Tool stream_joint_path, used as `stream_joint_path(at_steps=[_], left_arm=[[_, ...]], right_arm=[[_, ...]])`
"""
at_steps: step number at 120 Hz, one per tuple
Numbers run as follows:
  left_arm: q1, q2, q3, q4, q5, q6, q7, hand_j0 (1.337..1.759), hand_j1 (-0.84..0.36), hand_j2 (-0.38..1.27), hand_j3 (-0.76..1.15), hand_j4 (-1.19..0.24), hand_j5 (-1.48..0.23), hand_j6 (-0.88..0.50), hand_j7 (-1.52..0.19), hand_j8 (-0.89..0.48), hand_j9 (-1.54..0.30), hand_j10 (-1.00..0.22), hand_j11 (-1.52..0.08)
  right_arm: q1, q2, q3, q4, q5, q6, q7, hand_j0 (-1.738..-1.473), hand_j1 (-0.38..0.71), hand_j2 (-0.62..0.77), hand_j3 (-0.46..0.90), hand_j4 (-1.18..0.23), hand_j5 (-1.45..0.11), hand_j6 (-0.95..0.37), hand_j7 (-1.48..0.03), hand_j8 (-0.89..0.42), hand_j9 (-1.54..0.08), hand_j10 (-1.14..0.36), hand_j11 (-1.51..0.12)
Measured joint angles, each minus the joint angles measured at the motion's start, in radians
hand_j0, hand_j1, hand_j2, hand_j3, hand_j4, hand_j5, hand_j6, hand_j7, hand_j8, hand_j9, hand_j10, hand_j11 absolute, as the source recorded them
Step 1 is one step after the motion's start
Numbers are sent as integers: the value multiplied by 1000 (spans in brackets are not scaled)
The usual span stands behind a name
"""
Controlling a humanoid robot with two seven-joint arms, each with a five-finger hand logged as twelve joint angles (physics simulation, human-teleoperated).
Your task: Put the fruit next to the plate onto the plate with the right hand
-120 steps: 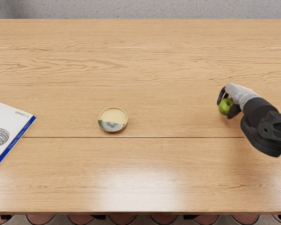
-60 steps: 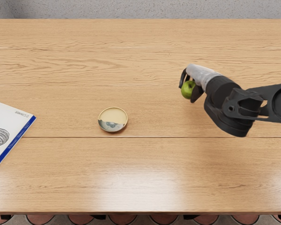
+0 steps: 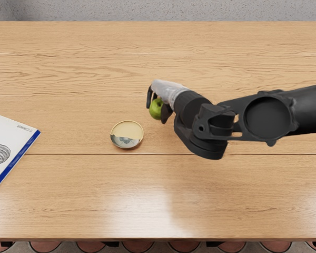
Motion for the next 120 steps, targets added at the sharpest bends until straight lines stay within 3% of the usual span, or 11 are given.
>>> stream_joint_path(at_steps=[21,50,93,120], left_arm=[[0,0,0,0,0,0,0,1658,326,4,0,-20,-25,-20,-25,-20,-25,-19,-25],[2,0,0,0,0,0,0,1658,326,4,0,-20,-25,-20,-25,-20,-25,-20,-25],[4,0,1,0,0,0,0,1658,326,4,0,-20,-25,-20,-25,-20,-25,-20,-25],[54,0,-1,0,0,0,0,1658,326,4,0,-20,-25,-20,-25,-20,-25,-20,-25]], right_arm=[[2,116,22,-71,21,8,1,-1657,372,385,2,-591,-1170,-302,-1042,-264,-1110,-781,-1120],[-9,148,56,-165,26,31,1,-1655,309,284,1,-659,-1125,-351,-1041,-315,-1107,-785,-1114],[-96,151,134,-185,28,87,1,-1655,290,259,1,-681,-1104,-361,-1041,-321,-1116,-798,-1119],[-120,151,163,-186,26,97,1,-1654,292,262,1,-680,-1107,-357,-1047,-317,-1123,-795,-1125]])
